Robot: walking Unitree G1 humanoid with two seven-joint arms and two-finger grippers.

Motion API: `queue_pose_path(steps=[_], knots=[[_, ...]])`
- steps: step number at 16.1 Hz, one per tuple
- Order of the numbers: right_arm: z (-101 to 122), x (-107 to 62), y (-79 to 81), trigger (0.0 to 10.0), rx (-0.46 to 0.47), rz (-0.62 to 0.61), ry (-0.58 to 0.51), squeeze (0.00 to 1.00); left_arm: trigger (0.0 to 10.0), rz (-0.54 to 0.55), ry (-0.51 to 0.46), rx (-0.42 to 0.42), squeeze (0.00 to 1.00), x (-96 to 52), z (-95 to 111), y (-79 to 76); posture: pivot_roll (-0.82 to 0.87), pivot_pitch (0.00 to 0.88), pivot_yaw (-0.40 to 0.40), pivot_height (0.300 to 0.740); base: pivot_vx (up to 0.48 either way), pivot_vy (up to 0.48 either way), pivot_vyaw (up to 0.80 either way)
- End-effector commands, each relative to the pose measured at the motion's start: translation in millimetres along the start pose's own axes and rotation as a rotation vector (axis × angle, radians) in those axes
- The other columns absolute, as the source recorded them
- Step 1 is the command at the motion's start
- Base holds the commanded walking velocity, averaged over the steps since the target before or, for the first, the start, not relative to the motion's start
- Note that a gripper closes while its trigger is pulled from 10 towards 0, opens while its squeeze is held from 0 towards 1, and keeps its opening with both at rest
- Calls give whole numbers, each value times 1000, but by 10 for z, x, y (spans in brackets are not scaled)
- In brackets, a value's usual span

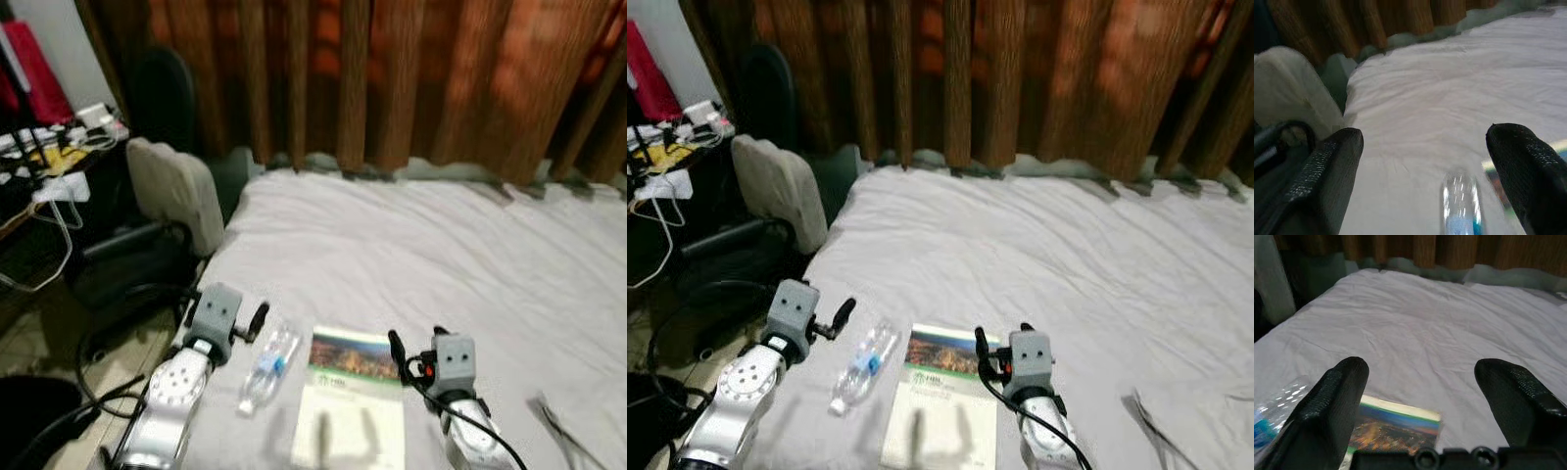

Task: Clean up the room

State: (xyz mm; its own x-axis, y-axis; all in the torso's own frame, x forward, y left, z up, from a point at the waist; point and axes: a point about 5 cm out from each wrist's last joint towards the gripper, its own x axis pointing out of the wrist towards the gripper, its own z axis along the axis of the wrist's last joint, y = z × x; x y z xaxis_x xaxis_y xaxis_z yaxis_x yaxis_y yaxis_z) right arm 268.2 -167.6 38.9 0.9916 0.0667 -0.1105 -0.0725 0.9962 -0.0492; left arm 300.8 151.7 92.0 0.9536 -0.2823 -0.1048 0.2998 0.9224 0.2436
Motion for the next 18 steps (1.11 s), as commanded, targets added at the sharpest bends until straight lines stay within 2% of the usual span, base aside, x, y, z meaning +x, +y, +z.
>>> queue_pose_path(steps=[1, 5, 6, 7, 8, 9, 10, 11, 12, 13, 15, 16, 17, 18], knots=[[-3, -31, -88, 10000, -5, -25, 1, 0, 10000, -25, -3, -1, 0, 15, 3, -71, 21, 11, 2, 740, 0, -416, 0], [-44, -122, -96, 10000, -18, -9, 24, 0, 10000, -81, 6, -27, 0, 25, -63, -196, 4, 44, -6, 740, 248, -408, 0], [-78, -182, -122, 10000, -31, -4, 47, 0, 10000, -136, 95, -33, 0, 70, -190, -326, -13, 89, -12, 740, 0, 0, 0], [-95, -240, -144, 10000, -42, 4, 64, 0, 10000, -151, 130, -90, 0, 86, -252, -413, -34, 121, -17, 740, 0, 0, 0], [-116, -286, -157, 10000, -51, 13, 81, 0, 10000, -135, 153, -232, 0, 114, -296, -478, -46, 149, -22, 740, 0, 0, 0], [-124, -335, -162, 10000, -60, 22, 93, 0, 10000, -152, 163, -337, 0, 131, -317, -588, -59, 185, -35, 740, 0, 0, 0], [-114, -377, -153, 10000, -68, 39, 99, 0, 10000, -174, 170, -339, 0, 138, -340, -686, -75, 222, -51, 740, 0, 0, 0], [-83, -440, -135, 10000, -75, 66, 107, 0, 10000, -127, 186, -281, 0, 154, -409, -646, -92, 267, -76, 740, 0, 0, 0], [-63, -478, -125, 10000, -81, 86, 114, 0, 10000, -43, 202, -293, 0, 153, -480, -482, -118, 325, -105, 740, 0, 0, 0], [-27, -516, -117, 10000, -88, 103, 117, 0, 10000, -15, 210, -291, 0, 130, -520, -401, -138, 380, -132, 740, 0, 0, 0], [-10, -586, -118, 10000, -102, 144, 144, 0, 10000, 54, 205, -148, 0, 90, -574, -304, -152, 441, -160, 740, 0, 0, 0], [-3, -632, -137, 10000, -112, 156, 161, 0, 10000, 100, 177, -56, 0, 76, -542, -245, -167, 499, -189, 740, 0, 0, 0], [1, -653, -143, 10000, -117, 168, 172, 0, 10000, 162, 159, -22, 0, 46, -538, -145, -165, 514, -199, 740, 0, 0, 0], [16, -668, -139, 10000, -116, 172, 176, 0, 10000, 182, 156, -37, 0, 29, -551, -110, -163, 528, -205, 740, 0, 0, 0]])
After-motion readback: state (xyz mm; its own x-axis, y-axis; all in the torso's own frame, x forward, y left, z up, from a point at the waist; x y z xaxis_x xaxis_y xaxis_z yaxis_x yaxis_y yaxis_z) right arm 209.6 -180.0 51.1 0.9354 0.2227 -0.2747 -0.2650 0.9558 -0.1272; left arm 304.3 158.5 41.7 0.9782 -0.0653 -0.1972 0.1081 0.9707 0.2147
